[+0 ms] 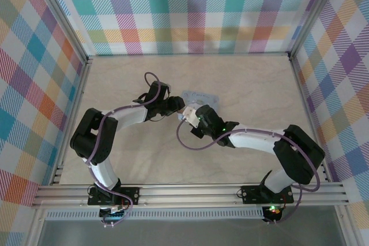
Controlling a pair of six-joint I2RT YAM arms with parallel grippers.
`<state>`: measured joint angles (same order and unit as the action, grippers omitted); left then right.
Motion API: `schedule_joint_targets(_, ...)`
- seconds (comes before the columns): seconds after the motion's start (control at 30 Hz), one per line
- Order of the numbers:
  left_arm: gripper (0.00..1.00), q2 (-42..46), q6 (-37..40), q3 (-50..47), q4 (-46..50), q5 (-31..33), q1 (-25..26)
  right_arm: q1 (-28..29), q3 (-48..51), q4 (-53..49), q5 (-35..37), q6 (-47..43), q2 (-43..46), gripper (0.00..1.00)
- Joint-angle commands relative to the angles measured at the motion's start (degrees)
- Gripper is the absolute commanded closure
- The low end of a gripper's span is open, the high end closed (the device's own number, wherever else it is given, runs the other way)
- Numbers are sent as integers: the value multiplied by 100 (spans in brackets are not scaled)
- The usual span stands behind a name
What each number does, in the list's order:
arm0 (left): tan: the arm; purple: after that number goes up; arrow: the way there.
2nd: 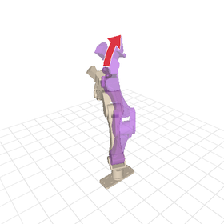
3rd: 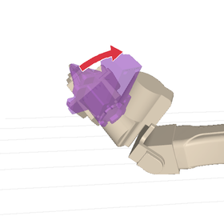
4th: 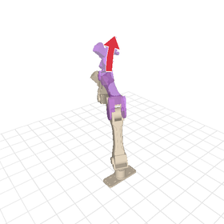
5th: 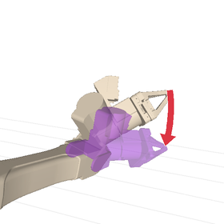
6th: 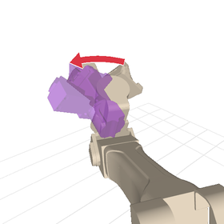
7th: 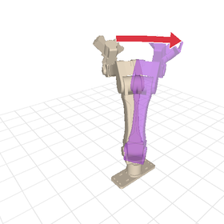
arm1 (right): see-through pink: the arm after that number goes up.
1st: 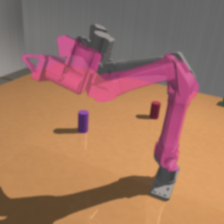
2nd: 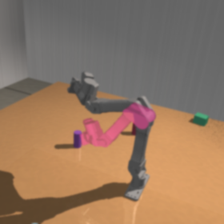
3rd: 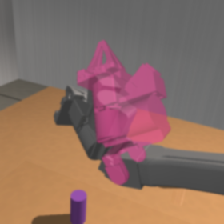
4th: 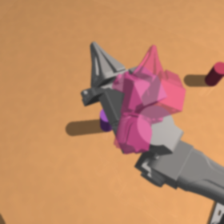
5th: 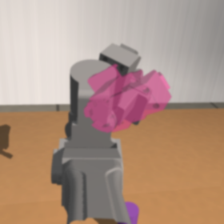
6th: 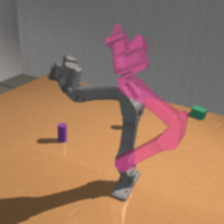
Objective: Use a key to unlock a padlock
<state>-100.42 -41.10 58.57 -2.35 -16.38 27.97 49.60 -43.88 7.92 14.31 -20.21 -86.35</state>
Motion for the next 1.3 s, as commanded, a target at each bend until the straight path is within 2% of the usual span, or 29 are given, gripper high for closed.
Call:
schedule_joint_targets(0.0, 56, 349, 49, -86, 213, 124, -46, 58, 102, -10, 46, 138, 338, 100)
schedule_joint_targets(0.4, 55, 746, 120, -244, 332, 294, -76, 93, 340, -260, 330, 400, 1073, 100)
schedule_joint_targets(0.8, 54, 1347, 180, -596, 489, 431, -77, -49, 472, -586, 1061, 600, 1848, 100)
schedule_joint_targets(0.97, 53, 1714, 273, -770, 675, 571, -80, -430, 562, -688, 1218, 985, 2130, 100)
schedule_joint_targets(1.27, 52, 2068, 446, -938, 982, 834, -75, -1654, 604, -1386, 1465, 2135, 2257, 100)
